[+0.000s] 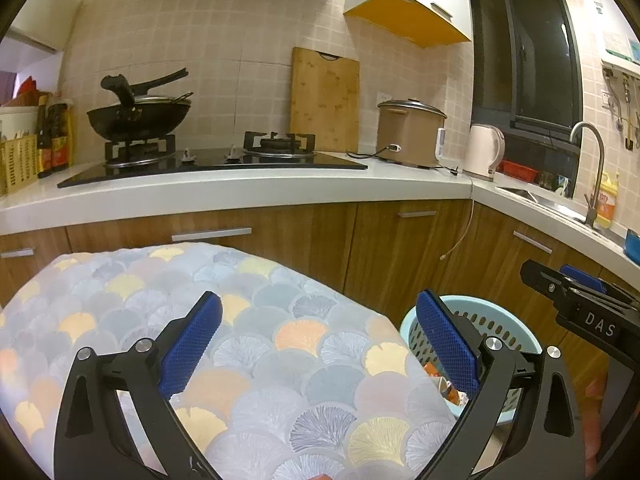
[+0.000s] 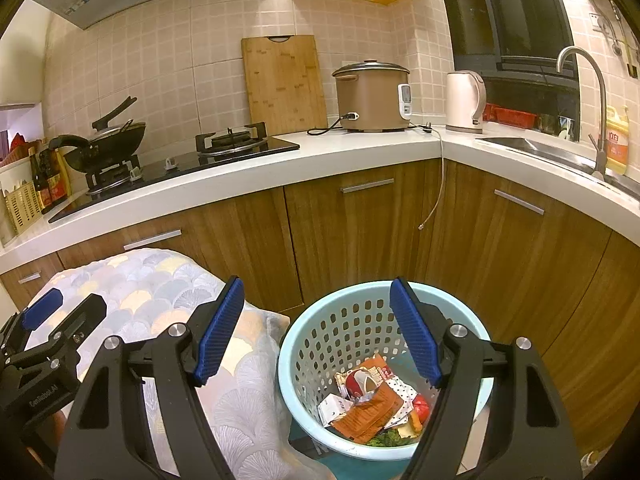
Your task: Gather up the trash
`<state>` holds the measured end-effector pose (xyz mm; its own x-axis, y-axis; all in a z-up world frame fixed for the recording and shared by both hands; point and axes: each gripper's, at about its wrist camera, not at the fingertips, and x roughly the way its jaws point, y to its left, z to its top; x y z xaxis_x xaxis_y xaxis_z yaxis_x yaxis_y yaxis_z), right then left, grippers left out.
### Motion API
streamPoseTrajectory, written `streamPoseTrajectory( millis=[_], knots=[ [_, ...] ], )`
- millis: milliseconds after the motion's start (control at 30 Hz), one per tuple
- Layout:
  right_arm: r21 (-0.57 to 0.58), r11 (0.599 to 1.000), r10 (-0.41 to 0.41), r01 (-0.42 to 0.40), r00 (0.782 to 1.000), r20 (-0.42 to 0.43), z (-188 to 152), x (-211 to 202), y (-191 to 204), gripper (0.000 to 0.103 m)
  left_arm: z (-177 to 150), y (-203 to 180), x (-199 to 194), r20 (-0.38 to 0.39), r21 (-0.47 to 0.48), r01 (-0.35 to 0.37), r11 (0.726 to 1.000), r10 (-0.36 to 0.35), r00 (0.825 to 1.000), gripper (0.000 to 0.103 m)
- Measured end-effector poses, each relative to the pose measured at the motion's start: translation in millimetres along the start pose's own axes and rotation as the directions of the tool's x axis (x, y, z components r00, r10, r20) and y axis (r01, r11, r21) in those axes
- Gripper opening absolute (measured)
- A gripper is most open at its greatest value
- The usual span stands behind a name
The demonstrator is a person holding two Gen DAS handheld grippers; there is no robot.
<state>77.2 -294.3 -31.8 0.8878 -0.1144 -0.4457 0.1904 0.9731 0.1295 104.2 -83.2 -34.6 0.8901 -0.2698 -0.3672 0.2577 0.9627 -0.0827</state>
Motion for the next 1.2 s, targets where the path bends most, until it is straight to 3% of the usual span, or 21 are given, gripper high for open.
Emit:
streamPoseTrajectory(
  millis=[1200],
  knots=[
    [0.004, 1.000, 0.006, -0.006, 1.000, -0.010, -4.3, 1.8, -2.6, 0.071, 0.6, -0.2, -1.8, -0.003, -0.021, -0.013, 1.000, 0.013, 1.000, 0.095]
  ],
)
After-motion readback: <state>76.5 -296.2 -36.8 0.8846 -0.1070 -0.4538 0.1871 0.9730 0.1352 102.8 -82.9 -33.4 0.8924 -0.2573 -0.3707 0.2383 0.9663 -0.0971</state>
